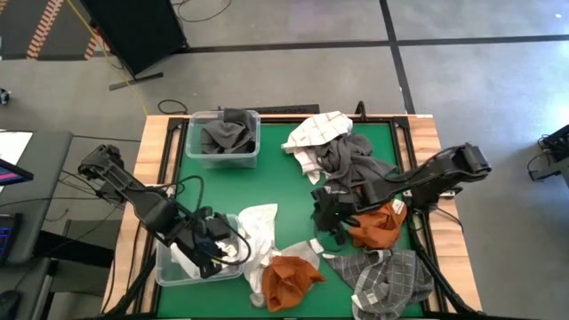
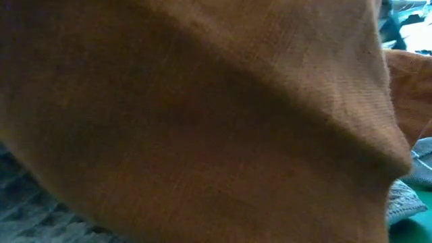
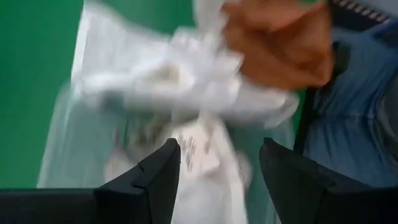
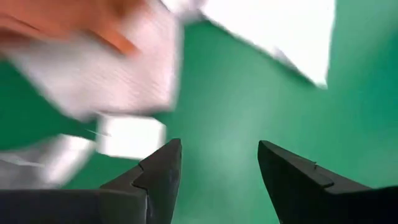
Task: Sort towels by color in basket
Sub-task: Put the brown towel into the top transparent bin
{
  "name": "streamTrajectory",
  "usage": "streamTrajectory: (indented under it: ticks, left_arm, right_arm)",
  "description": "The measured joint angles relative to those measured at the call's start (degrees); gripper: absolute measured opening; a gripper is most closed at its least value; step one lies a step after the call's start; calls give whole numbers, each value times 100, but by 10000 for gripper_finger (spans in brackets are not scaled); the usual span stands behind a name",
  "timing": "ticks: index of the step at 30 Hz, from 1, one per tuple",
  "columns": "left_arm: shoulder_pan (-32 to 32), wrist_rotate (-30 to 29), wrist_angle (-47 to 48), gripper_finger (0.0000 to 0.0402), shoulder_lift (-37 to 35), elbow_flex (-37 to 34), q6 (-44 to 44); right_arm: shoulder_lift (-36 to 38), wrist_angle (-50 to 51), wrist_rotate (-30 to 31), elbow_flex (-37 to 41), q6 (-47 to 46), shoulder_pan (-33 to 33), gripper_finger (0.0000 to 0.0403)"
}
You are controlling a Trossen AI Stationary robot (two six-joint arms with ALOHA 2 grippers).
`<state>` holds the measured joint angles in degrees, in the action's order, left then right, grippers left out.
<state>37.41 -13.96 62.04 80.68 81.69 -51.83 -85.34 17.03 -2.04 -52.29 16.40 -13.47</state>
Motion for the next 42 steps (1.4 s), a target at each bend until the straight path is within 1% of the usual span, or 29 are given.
streamTrajectory:
  ticks: [4,6,9,12,15,20,23,31,37,42]
  left_arm:
    - [0,-477,-550,209,4,41,779]
    - [0,-716,-740,209,4,41,1043]
    - [0,-1054,-940,209,4,41,1242]
    - [0,-1301,-1033,208,4,41,1403]
    - [0,-1362,-1045,208,4,41,1494]
    - [-8,-1394,-1149,208,9,-95,1571]
    - [-26,-1398,-1185,208,9,-153,1597]
    - [-148,-1396,-1244,208,4,-307,1718]
    - [-274,-1395,-1303,208,4,-330,1834]
    - [-374,-1392,-1346,208,4,-330,1944]
  right_arm:
    - [344,-352,-948,-2,21,-372,239]
    - [404,-494,-1246,-4,101,-644,239]
    - [331,-658,-1313,-4,364,-1086,239]
    - [100,-897,-1318,-4,713,-1463,239]
    - [-157,-1129,-1265,-4,981,-1663,239]
    - [-531,-1432,-830,-3,1166,-1627,239]
    - [-709,-1665,-800,-2,1254,-1497,241]
    - [-1068,-2197,-823,-4,1393,-1259,265]
    - [-1278,-2266,-990,-146,1576,-1177,267]
    - [-1340,-2290,-1150,-305,1923,-1150,266]
